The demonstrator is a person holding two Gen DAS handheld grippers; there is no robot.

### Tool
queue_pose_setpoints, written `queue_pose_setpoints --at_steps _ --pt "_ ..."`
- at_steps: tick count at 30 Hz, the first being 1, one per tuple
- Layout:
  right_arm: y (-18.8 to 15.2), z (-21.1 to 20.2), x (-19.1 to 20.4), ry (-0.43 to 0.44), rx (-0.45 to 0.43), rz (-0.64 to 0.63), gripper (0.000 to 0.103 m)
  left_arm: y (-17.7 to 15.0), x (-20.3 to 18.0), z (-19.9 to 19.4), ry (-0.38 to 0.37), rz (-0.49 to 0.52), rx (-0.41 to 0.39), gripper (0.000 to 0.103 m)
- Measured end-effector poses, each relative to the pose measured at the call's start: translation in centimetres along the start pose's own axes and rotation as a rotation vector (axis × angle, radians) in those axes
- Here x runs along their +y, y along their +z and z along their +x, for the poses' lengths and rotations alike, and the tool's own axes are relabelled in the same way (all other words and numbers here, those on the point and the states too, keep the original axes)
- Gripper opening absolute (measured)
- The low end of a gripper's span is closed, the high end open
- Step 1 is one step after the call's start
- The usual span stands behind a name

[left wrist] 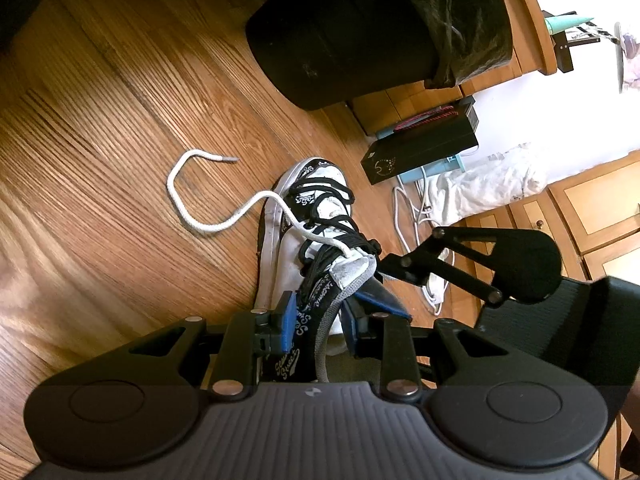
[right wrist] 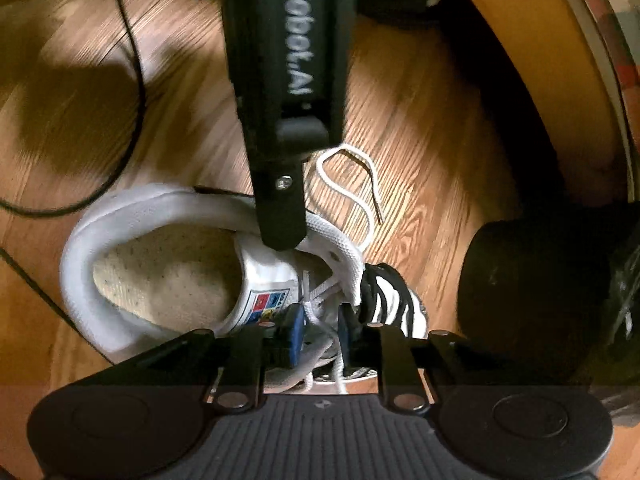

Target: Lace up shoes with both hands

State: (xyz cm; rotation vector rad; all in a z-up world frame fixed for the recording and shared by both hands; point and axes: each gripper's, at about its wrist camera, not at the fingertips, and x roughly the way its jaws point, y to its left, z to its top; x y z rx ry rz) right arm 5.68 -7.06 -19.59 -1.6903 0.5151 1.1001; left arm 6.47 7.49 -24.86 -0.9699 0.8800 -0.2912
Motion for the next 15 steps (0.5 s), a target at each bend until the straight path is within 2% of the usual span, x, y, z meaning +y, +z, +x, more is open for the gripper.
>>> queue_pose_setpoints --at_steps 4,6,8,11,13,15 --pt "-0.1 -0.1 -0.5 0.021 -0.004 0.057 0.021 0.0 0.0 0.0 0.0 -0.001 -0.002 0.03" --pt "-0.1 -0.3 -0.6 0.025 -0.002 0.081 0.016 -0.1 0.0 -0.1 -0.003 -0.006 -0.003 0.03" --pt "0.1 -0.5 -0.9 0.061 0.008 0.131 0.004 0.0 0.1 -0.1 -0.003 -0.01 -0.003 0.03" --pt "-0.2 -0.9 -0.6 0.043 -0.004 0.173 0.004 0.0 0.1 -0.1 -0.002 -0.009 -0.002 0.03" --pt "-0.5 -1.4 -0.6 0.04 -0.02 0.22 0.004 -0.1 0.2 0.0 0.014 -0.014 0.004 0.042" --pt "-0.7 -2.5 -0.5 0.031 -0.045 0.255 0.004 -0.2 0.4 0.0 0.025 -0.023 0.004 0.044"
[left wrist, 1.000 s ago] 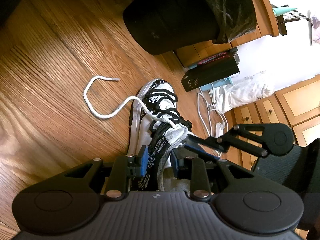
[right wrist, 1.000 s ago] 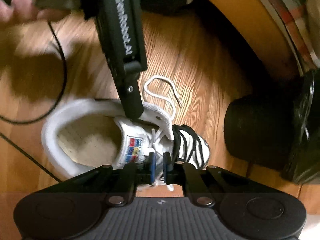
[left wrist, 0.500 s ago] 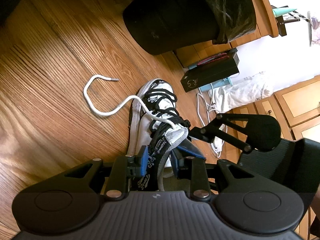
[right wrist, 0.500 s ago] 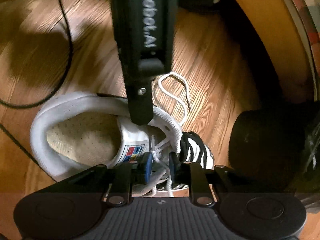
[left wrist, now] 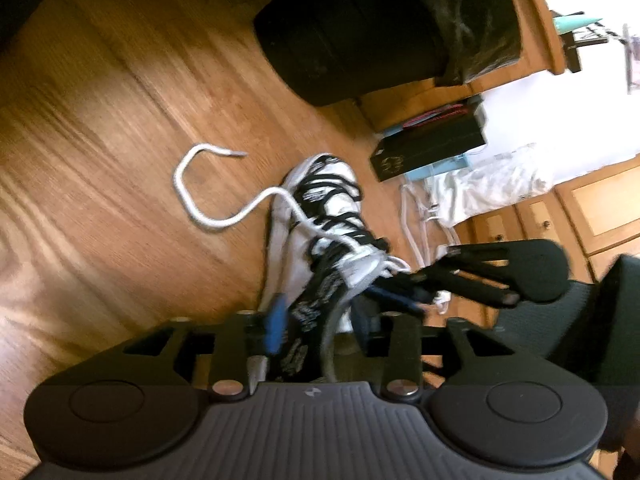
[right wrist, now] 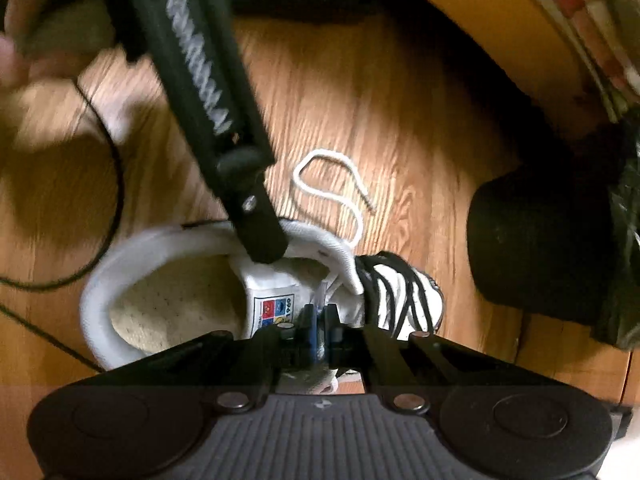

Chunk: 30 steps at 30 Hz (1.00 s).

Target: Lace up shoes with both hands

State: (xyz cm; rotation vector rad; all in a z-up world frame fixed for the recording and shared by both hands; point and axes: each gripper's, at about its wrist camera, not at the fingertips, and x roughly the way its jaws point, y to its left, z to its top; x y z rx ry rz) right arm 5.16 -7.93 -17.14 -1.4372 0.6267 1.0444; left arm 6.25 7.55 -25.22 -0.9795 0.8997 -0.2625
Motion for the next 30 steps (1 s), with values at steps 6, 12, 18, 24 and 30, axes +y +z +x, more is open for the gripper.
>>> queue_pose_setpoints --at_steps 6,12,18,24,30 --pt "-0.3 -1.4 -0.5 0.003 -0.041 0.043 0.004 -0.1 -0.1 0.0 -0.002 0.019 -0.01 0.042" --pt "0.5 -0.7 -0.7 0.014 -0.032 0.021 0.004 -0.2 -0.1 -0.4 -0.035 0.02 -0.021 0.029" --pt "0.5 -1.3 -0.7 0.001 -0.047 0.055 0.004 0.1 -0.4 -2.2 -0.129 -0.019 -0.108 0.028" --pt "0.1 -3.0 -1.5 0.001 -0.074 0.16 0.004 0.9 -1.7 -2.2 -0.202 -0.052 -0.133 0.028" --pt "0.3 -4.1 -2.3 0.023 -0.097 0.244 0.004 0.8 -3.0 -2.0 -0.193 0.002 -0.119 0.028"
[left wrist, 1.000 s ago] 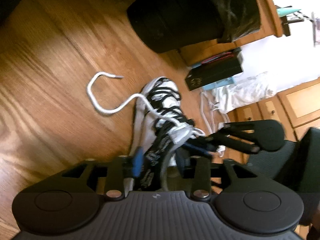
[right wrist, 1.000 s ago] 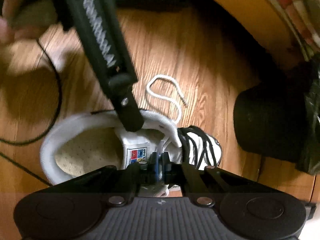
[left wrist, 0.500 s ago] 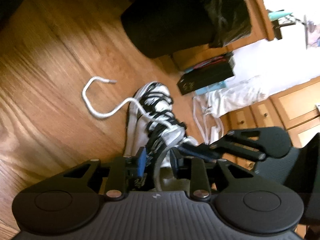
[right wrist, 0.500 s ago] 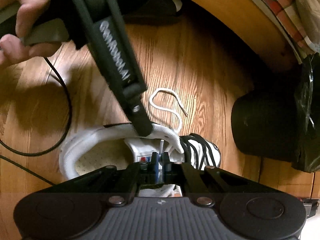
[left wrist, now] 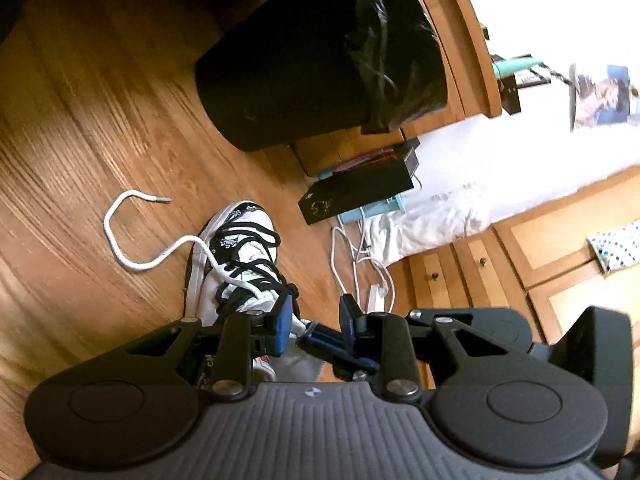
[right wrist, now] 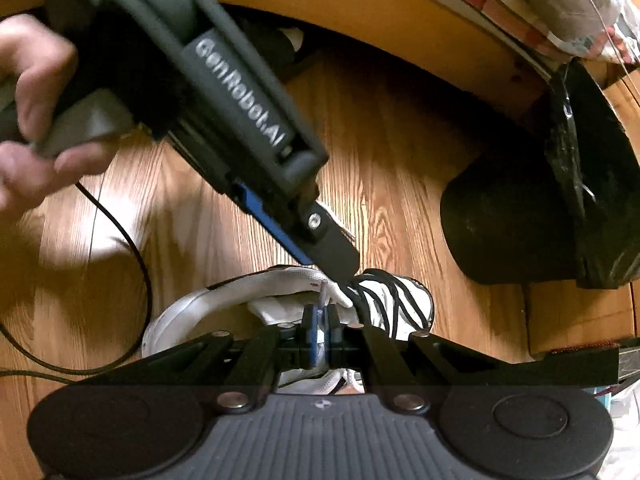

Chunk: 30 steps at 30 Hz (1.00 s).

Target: Lace up shoes with both hands

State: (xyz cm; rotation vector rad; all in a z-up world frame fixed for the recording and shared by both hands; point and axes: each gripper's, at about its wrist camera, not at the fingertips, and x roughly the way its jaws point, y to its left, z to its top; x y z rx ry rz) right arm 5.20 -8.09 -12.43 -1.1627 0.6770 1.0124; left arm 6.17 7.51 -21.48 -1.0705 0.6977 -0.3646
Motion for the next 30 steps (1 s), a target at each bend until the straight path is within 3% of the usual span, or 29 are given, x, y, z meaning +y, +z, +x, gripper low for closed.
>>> queue_pose_setpoints --at_steps 5,7,9,12,17,23,28,30 --pt "0.1 0.0 -0.5 0.024 -0.007 0.04 0.004 -0.4 -0.3 0.1 -0.002 0.018 0.006 0.028" --pt "0.1 -0.3 -0.6 0.027 -0.015 0.056 0.004 -0.5 -0.4 0.3 0.004 0.025 0.016 0.02" --pt "0.2 -0.4 -0.8 0.033 -0.021 0.07 0.004 -0.7 -0.5 0.5 0.009 0.033 0.022 0.02" --pt "0.1 -0.4 -0.7 0.031 -0.026 0.071 0.004 -0.7 -0.4 0.5 -0.007 0.027 0.019 0.005" --pt "-0.2 -0.6 -0.5 0.018 -0.042 0.06 0.005 -0.8 0.2 0.2 -0.013 0.004 0.009 0.002" --pt "-0.5 -0.4 0.6 -0.031 -0.037 -0.026 0.018 -0.6 1.5 -0.1 -0.083 -0.096 -0.005 0.002" --pt "-0.1 -0.5 1.0 -0.034 -0.043 -0.072 0.018 -0.7 2.0 0.0 -0.101 -0.129 -0.004 0.002" --pt "0.0 0.0 0.4 -0.022 -0.038 -0.053 0.009 -0.8 2.4 -0.2 -0.103 -0.15 -0.012 0.002"
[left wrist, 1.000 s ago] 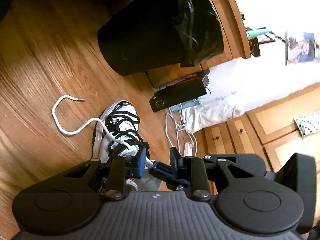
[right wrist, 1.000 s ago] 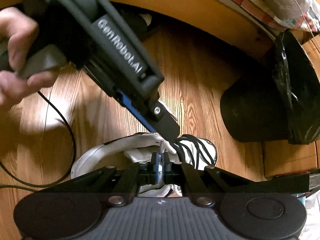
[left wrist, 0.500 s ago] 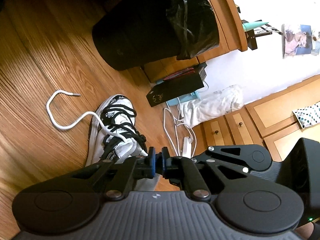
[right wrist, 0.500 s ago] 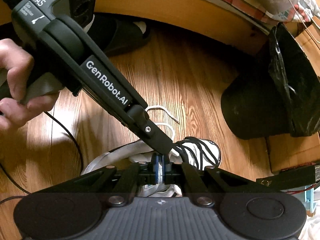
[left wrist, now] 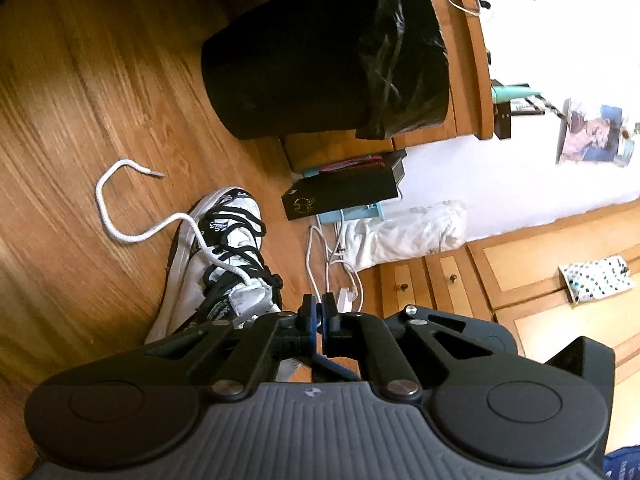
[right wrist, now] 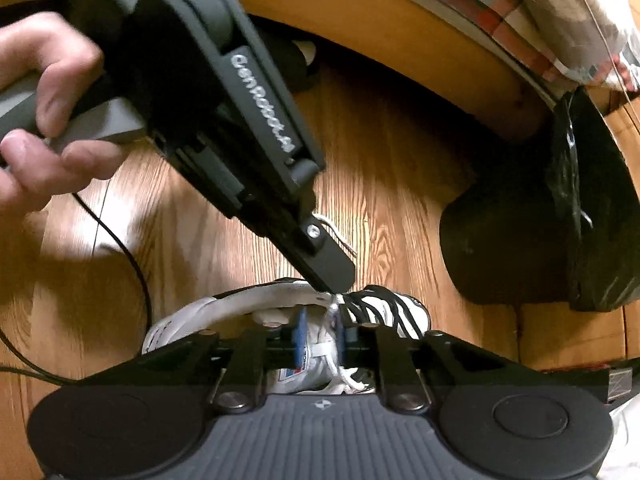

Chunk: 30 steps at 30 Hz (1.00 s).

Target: Lace up shoes with both hands

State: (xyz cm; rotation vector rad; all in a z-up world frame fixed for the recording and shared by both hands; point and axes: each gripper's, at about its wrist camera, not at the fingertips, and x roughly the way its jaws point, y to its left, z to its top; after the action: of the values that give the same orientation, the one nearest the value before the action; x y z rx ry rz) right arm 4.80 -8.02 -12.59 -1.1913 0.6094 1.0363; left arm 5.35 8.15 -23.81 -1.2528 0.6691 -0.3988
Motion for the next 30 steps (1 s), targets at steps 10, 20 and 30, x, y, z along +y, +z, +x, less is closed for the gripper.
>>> queue_pose_setpoints --at_steps 10,20,30 --pt "-0.4 0.8 -1.6 0.046 -0.006 0.093 0.004 0.5 0.7 -0.4 0.006 -0.02 -0.019 0.003" --pt "-1.3 2.4 -1.9 0.042 0.091 0.106 0.004 0.1 0.0 -0.2 0.148 0.119 0.016 0.004" --pt "-1.2 4.8 -1.4 0.067 0.161 0.094 0.004 -0.6 -2.8 1.7 0.301 0.363 0.062 0.022"
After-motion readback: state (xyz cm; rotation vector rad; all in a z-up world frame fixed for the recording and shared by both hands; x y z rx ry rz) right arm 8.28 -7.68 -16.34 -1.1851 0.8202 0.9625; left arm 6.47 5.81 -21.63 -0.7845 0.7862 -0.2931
